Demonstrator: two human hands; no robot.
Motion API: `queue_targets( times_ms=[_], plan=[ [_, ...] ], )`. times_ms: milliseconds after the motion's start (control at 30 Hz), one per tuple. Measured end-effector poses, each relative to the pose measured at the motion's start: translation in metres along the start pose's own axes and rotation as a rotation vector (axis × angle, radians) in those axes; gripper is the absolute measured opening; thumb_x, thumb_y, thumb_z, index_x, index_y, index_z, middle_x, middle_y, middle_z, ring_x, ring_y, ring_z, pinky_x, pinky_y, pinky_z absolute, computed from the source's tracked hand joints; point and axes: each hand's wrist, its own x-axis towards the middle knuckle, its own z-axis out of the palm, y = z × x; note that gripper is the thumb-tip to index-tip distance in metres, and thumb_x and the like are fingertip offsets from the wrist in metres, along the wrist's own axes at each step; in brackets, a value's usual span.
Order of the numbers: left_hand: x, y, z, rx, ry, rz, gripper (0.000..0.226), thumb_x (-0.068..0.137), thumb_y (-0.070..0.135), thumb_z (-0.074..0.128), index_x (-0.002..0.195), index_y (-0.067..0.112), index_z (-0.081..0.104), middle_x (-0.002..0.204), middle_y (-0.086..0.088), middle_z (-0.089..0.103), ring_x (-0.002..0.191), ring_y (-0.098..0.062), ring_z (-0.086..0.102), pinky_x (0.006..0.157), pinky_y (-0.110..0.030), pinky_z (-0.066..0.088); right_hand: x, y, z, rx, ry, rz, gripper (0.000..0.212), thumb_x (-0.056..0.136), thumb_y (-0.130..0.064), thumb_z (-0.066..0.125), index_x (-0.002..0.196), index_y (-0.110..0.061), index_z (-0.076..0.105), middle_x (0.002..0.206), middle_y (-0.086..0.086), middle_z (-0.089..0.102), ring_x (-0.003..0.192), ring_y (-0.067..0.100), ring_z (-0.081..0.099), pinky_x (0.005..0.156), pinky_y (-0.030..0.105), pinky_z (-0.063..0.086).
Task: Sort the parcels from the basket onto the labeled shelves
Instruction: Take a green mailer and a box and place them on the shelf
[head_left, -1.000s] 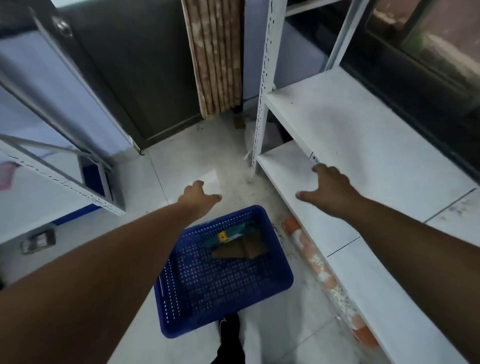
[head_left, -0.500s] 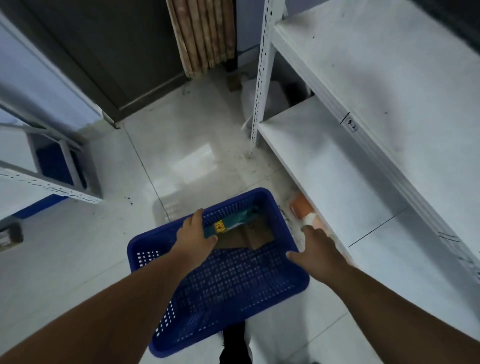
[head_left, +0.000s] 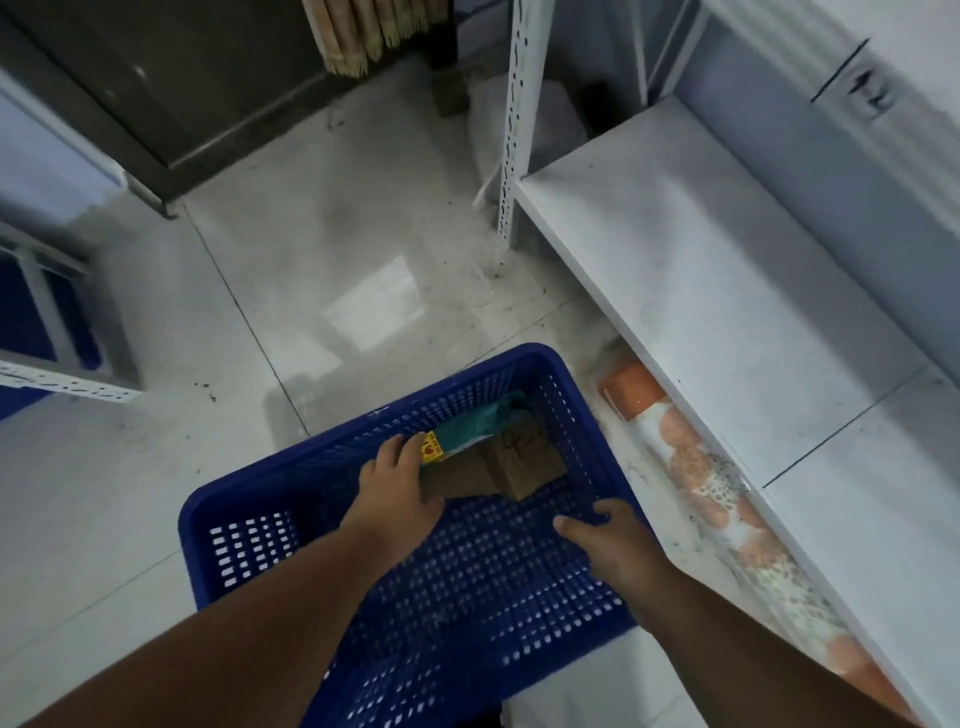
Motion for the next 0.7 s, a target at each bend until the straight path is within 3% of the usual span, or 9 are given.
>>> queue_targets(
  times_ms=[67,133,200,300,433,500,600,633,700],
  plan=[
    [0.022,-0.003,0.011,0.031,-0.016,0.015,0.091,0.1,0.033,0.064,0.168,0.025,0.005,0.175,-0.001,0.003,0.158,-0.037,0.01,0.125,-0.052,0.026,0.026,0.012,0.011,0.019,-0.011,-0.004,0.092,0.09,-0.042,0.078,0.16,-0.013,0.027,0.144,0.012,0.05,0.116,0.028,0.057,0.092,0.033,0.045],
    [0.044,-0.005,0.021,0.035,-0.014,0.021,0.094,0.099,0.03,0.066,0.168,0.025,0.003,0.175,-0.001,0.001,0.159,-0.037,0.008,0.124,-0.051,0.025,0.048,0.027,0.023,0.01,-0.023,0.02,0.092,0.091,-0.039,0.077,0.161,-0.011,0.025,0.156,0.013,0.042,0.134,0.031,0.051,0.097,0.029,0.041],
    [0.064,-0.007,0.034,0.029,-0.003,0.028,0.096,0.098,0.025,0.067,0.168,0.025,0.003,0.175,0.0,0.0,0.16,-0.036,0.006,0.125,-0.051,0.025,0.067,0.039,0.038,0.033,-0.057,0.056,0.094,0.09,-0.041,0.077,0.162,-0.011,0.024,0.164,0.011,0.034,0.142,0.032,0.045,0.107,0.035,0.044],
    [0.087,-0.014,0.055,0.02,0.016,0.053,0.094,0.097,0.019,0.067,0.168,0.028,0.005,0.175,0.003,0.001,0.159,-0.035,0.007,0.123,-0.051,0.03,0.104,0.053,0.061,0.138,-0.083,0.11,0.115,0.067,-0.058,0.086,0.158,-0.015,0.03,0.157,0.011,0.044,0.134,0.031,0.053,0.112,0.049,0.048],
    [0.111,-0.028,0.079,0.067,0.034,0.089,0.099,0.095,0.027,0.071,0.167,0.027,0.004,0.174,0.003,0.004,0.158,-0.035,0.012,0.123,-0.05,0.031,0.156,0.063,0.082,0.374,-0.09,0.196,0.084,0.089,-0.037,0.08,0.155,-0.014,0.033,0.127,0.004,0.054,0.099,0.014,0.058,0.088,0.038,0.057],
    [0.119,-0.034,0.091,0.082,0.078,0.098,0.102,0.093,0.028,0.074,0.167,0.025,0.004,0.173,0.0,0.01,0.156,-0.033,0.019,0.123,-0.049,0.032,0.177,0.068,0.091,0.476,-0.085,0.233,0.079,0.089,-0.038,0.08,0.153,-0.015,0.038,0.126,0.002,0.057,0.1,0.015,0.058,0.083,0.036,0.057],
    [0.132,-0.044,0.106,0.157,0.133,0.123,0.106,0.092,0.034,0.075,0.166,0.025,0.0,0.172,0.001,0.01,0.155,-0.03,0.021,0.124,-0.049,0.032,0.208,0.075,0.106,0.6,-0.013,0.27,0.1,0.077,-0.046,0.087,0.158,-0.021,0.035,0.143,0.007,0.056,0.113,0.024,0.061,0.076,0.036,0.06],
    [0.135,-0.048,0.11,0.18,0.137,0.117,0.107,0.093,0.036,0.074,0.166,0.025,-0.003,0.173,0.002,0.006,0.156,-0.03,0.019,0.124,-0.05,0.03,0.215,0.075,0.11,0.641,-0.015,0.296,0.099,0.075,-0.048,0.088,0.156,-0.02,0.039,0.14,0.008,0.058,0.112,0.026,0.063,0.075,0.037,0.061],
    [0.143,-0.054,0.118,0.203,0.154,0.109,0.109,0.094,0.037,0.074,0.166,0.026,-0.006,0.174,0.004,0.0,0.158,-0.029,0.013,0.126,-0.052,0.027,0.225,0.074,0.115,0.721,-0.076,0.336,0.072,0.081,-0.046,0.085,0.139,-0.016,0.054,0.121,0.011,0.064,0.105,0.029,0.066,0.08,0.042,0.062]
  ],
)
